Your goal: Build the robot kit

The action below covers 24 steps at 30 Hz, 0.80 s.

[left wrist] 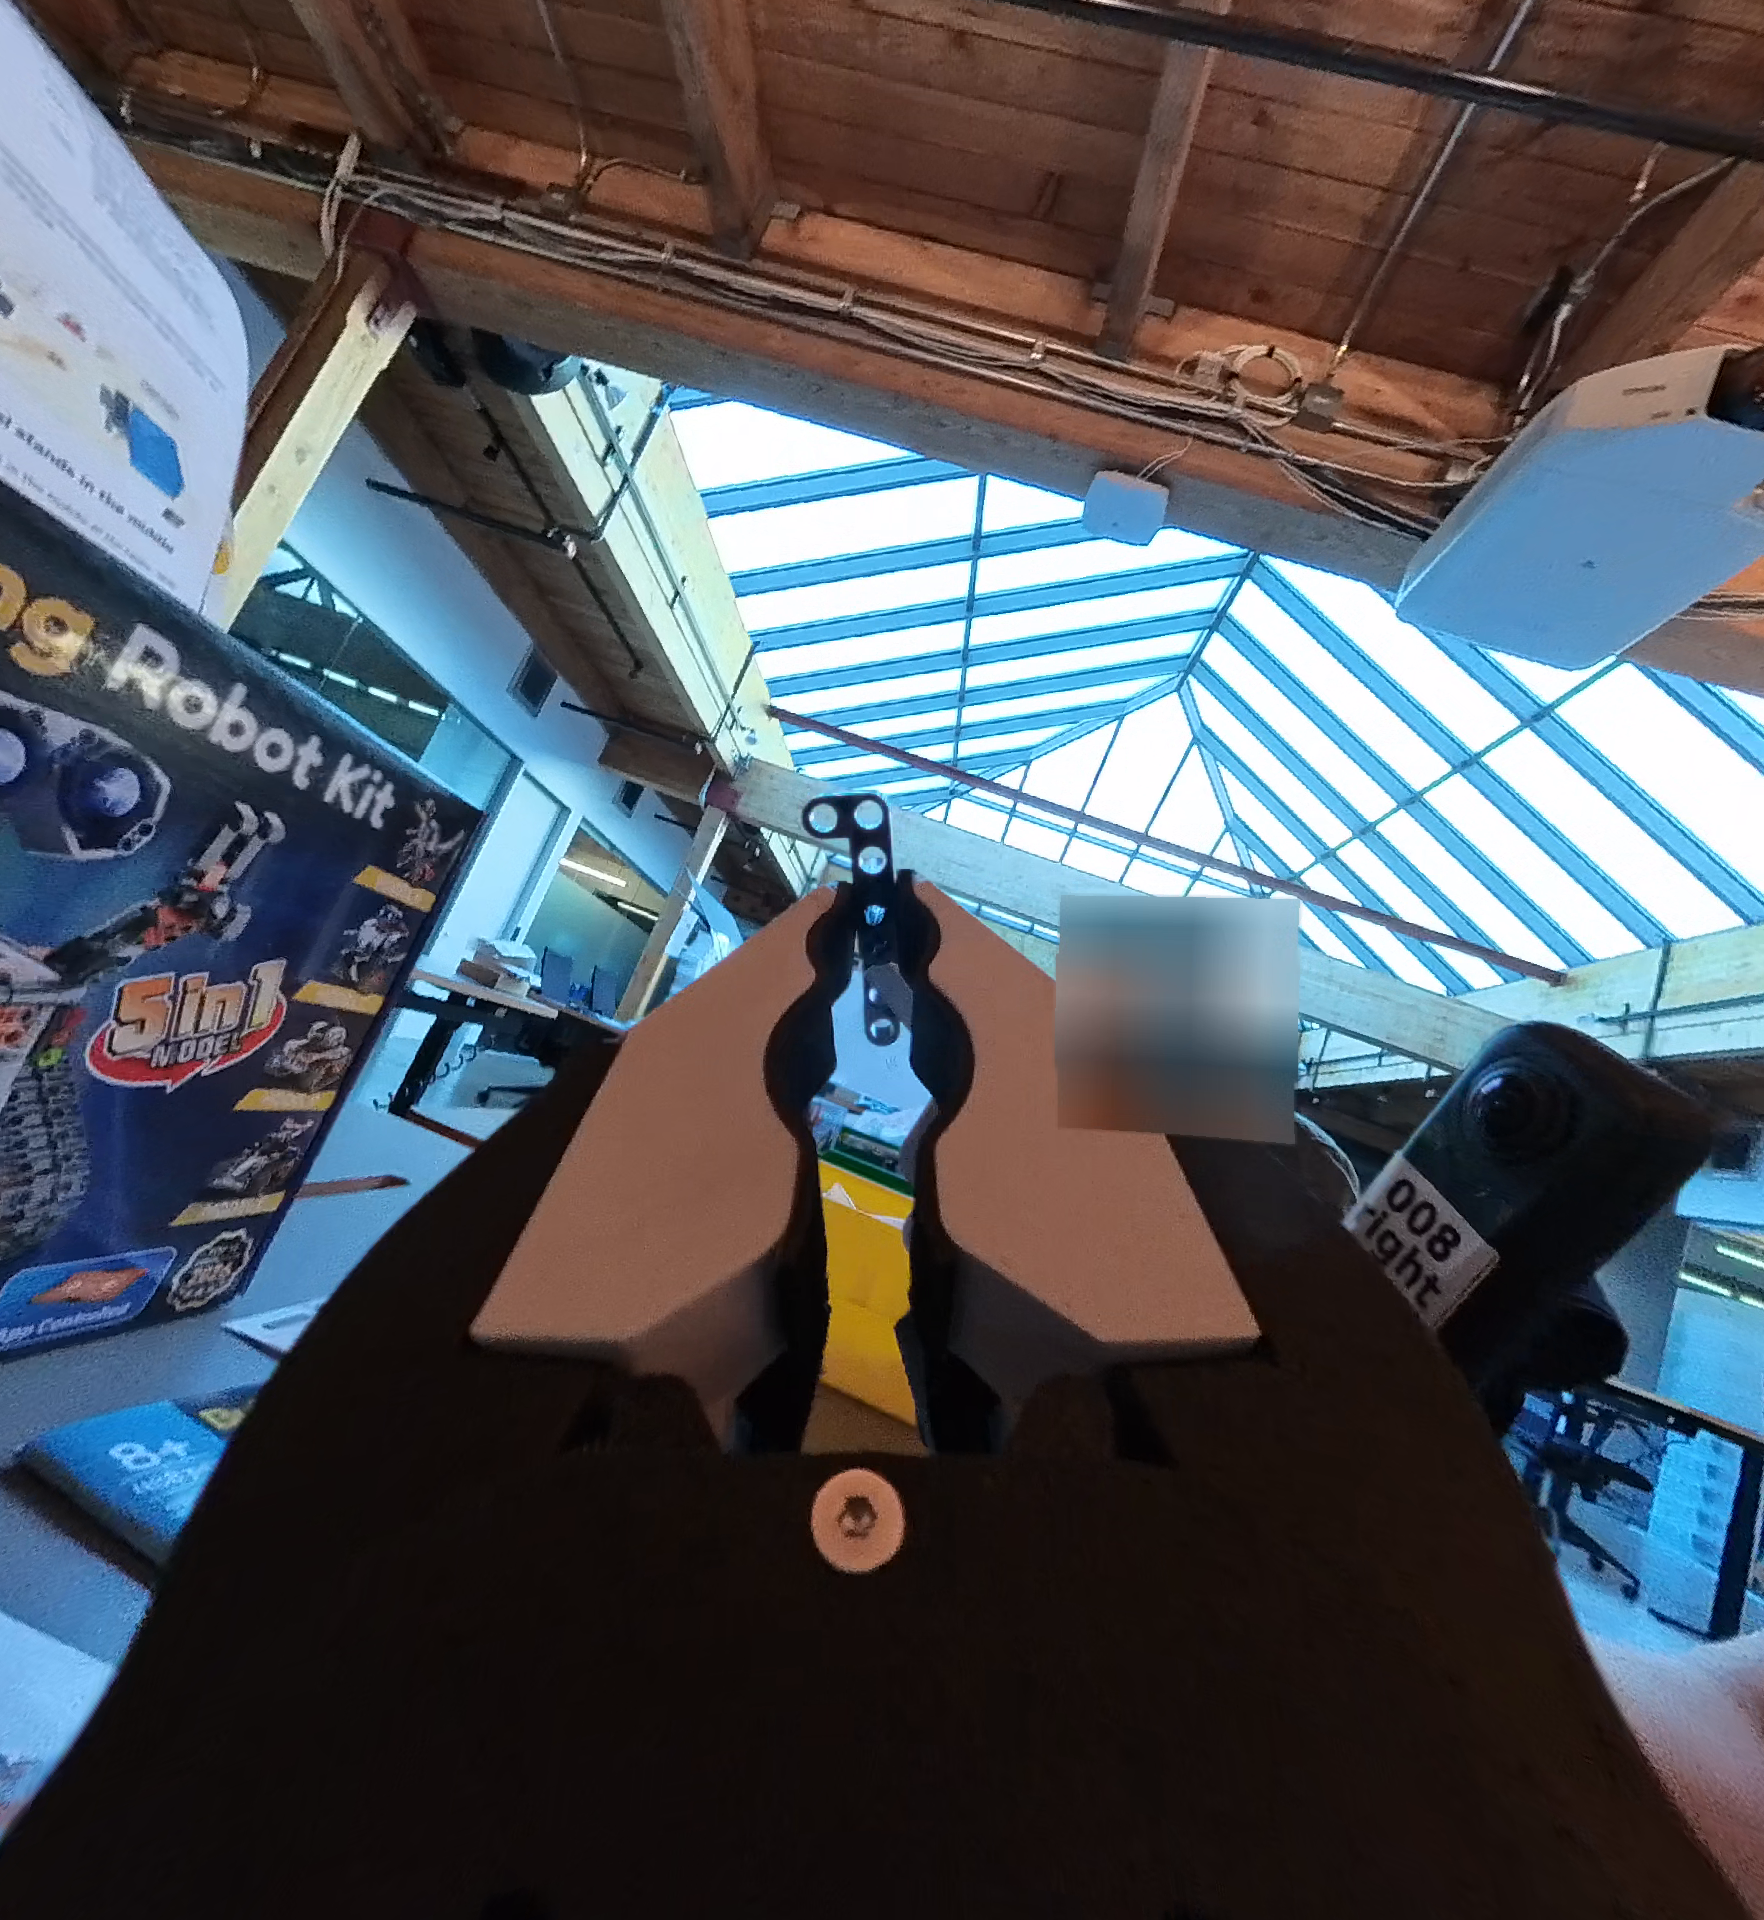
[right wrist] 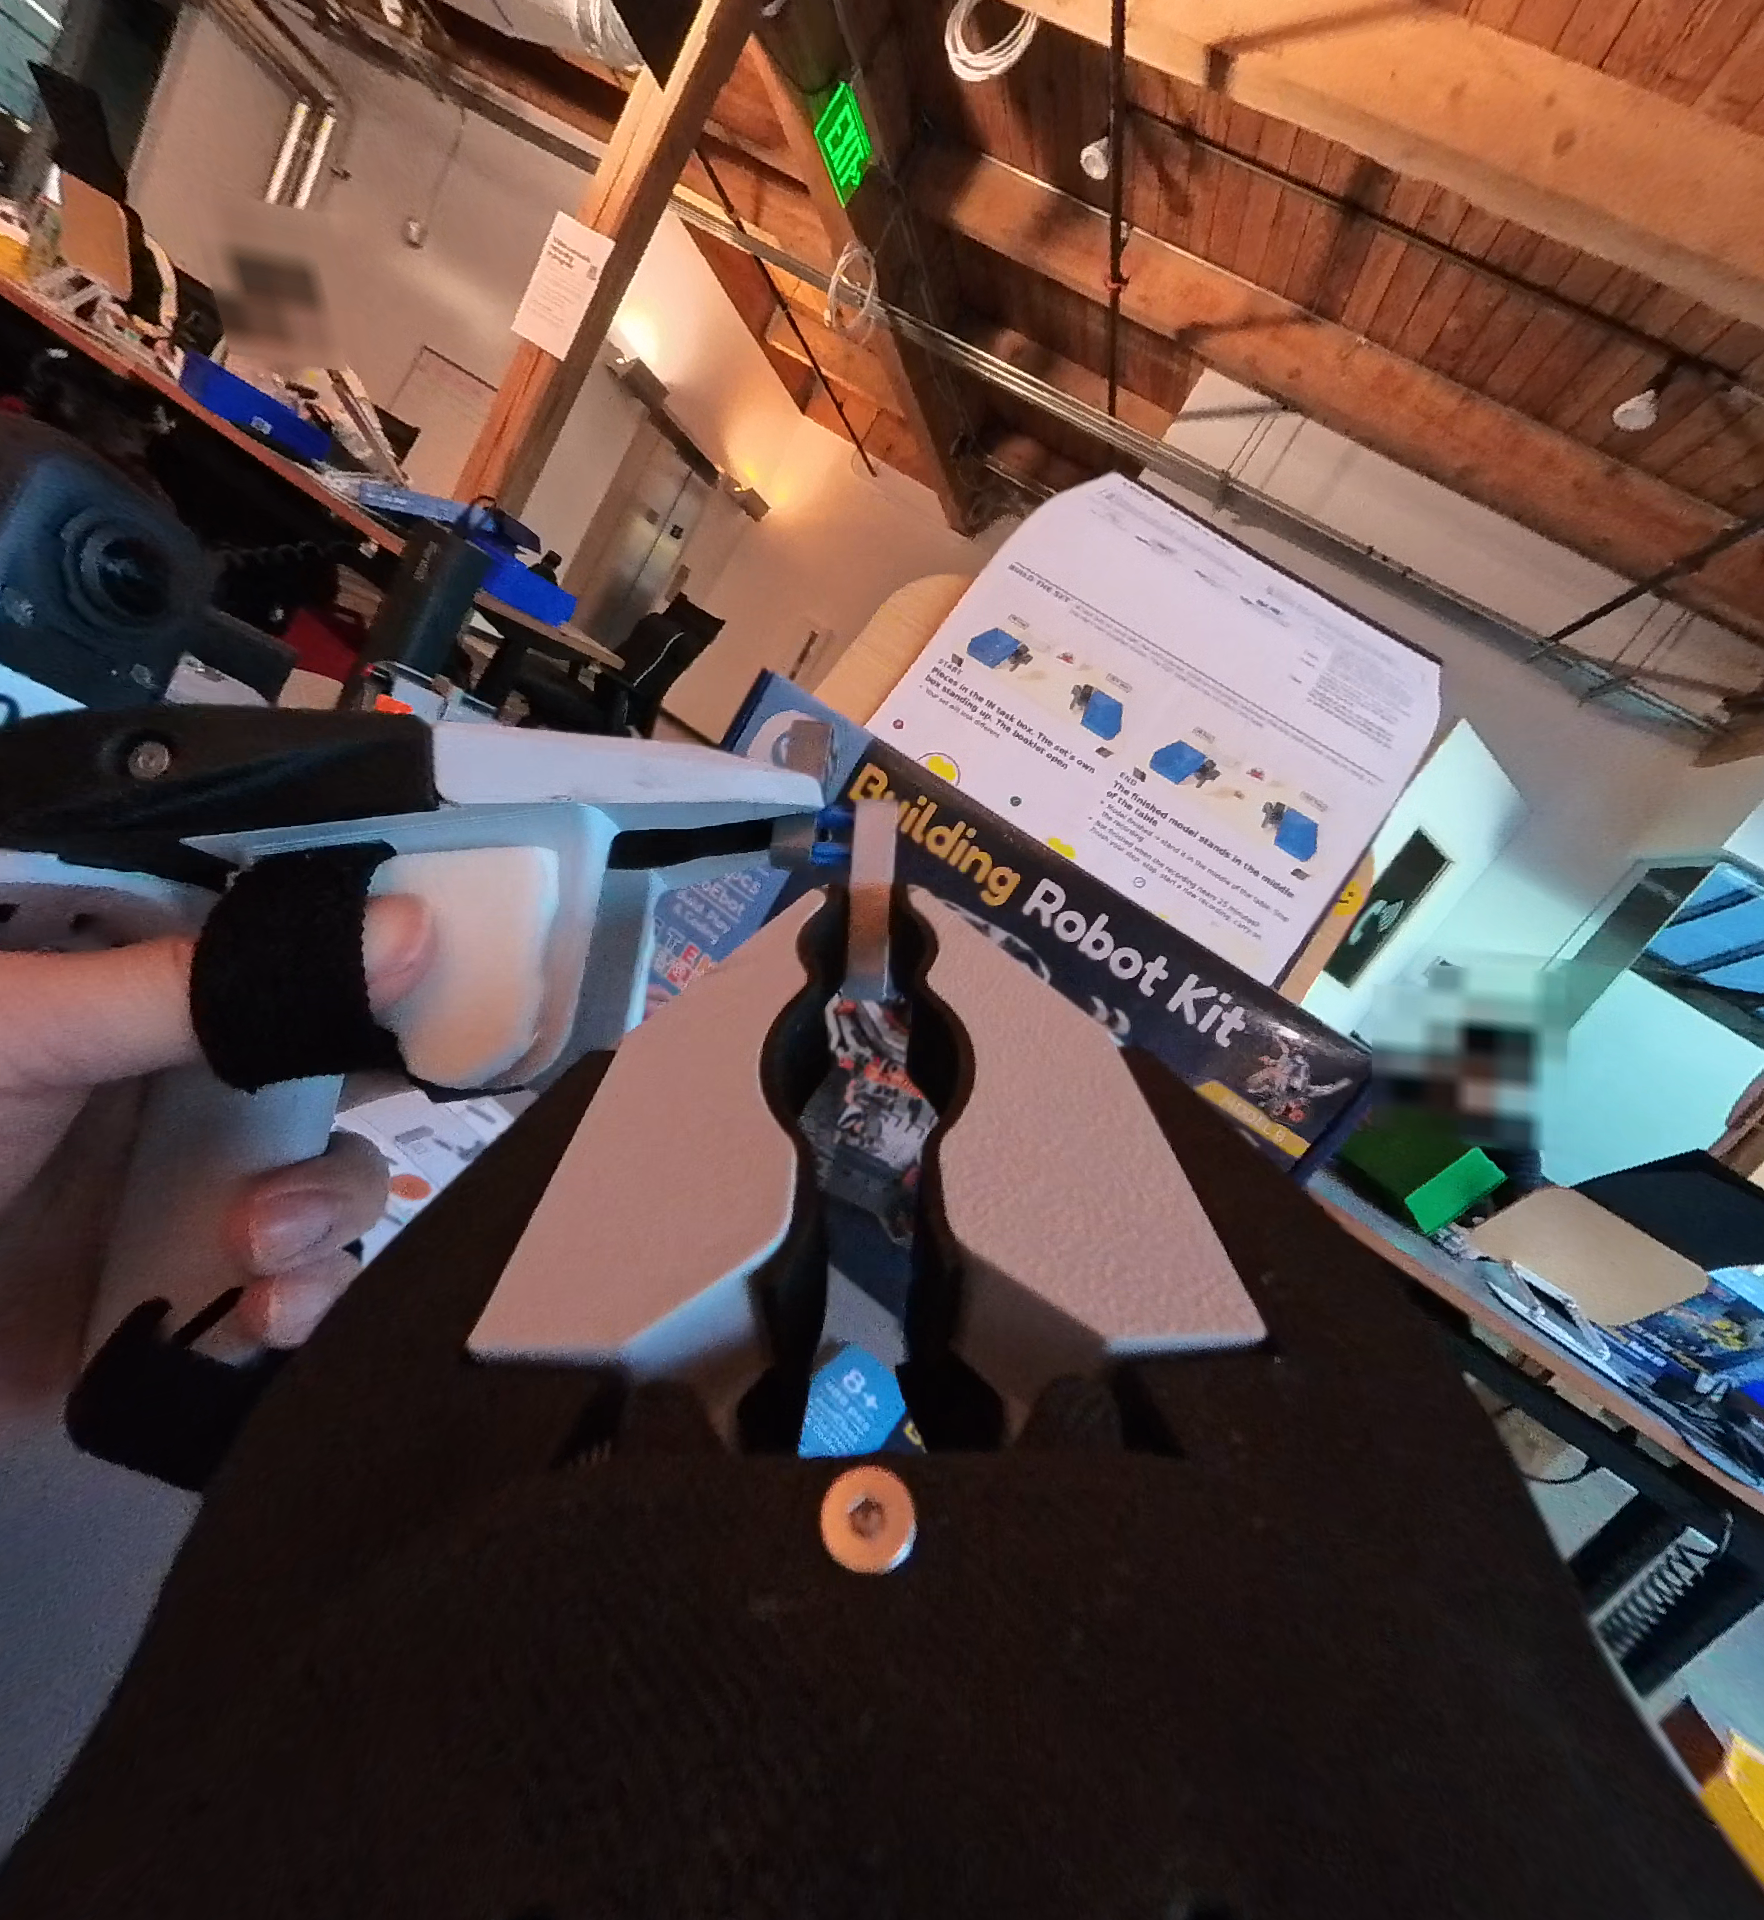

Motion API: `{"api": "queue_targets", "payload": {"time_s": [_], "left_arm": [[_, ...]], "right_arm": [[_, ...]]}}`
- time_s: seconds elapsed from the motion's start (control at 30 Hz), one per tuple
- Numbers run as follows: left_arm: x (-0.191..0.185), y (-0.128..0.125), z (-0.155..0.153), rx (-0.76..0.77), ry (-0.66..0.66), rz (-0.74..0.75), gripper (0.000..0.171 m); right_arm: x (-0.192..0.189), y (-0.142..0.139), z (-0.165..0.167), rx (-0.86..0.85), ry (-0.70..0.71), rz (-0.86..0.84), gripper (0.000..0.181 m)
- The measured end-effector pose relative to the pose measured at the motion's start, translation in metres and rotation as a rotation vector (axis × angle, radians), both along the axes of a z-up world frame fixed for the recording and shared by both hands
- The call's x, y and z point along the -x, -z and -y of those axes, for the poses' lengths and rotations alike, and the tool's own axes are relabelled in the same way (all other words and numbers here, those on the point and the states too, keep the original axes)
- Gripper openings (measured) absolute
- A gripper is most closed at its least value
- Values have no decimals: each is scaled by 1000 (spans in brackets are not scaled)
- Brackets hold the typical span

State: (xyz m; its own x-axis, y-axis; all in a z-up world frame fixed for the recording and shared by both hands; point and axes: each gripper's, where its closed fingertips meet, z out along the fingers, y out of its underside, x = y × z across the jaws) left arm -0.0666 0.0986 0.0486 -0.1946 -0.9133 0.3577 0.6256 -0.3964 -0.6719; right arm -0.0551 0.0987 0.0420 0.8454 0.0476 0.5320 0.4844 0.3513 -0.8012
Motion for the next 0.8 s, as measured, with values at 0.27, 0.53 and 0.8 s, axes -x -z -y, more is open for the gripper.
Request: {"api": "queue_targets", "payload": {"time_s": [0.27,0.53,0.8], "left_arm": [[-5,13,-10,72,-22,-71,4],[-9,22,-17,159,-14,-77,4],[-12,28,-23,246,3,-55,4]], "right_arm": [[-3,11,-8,56,-52,11,5],[-7,21,-15,102,-56,-48,5],[-10,28,-20,108,-31,-66,5]]}}
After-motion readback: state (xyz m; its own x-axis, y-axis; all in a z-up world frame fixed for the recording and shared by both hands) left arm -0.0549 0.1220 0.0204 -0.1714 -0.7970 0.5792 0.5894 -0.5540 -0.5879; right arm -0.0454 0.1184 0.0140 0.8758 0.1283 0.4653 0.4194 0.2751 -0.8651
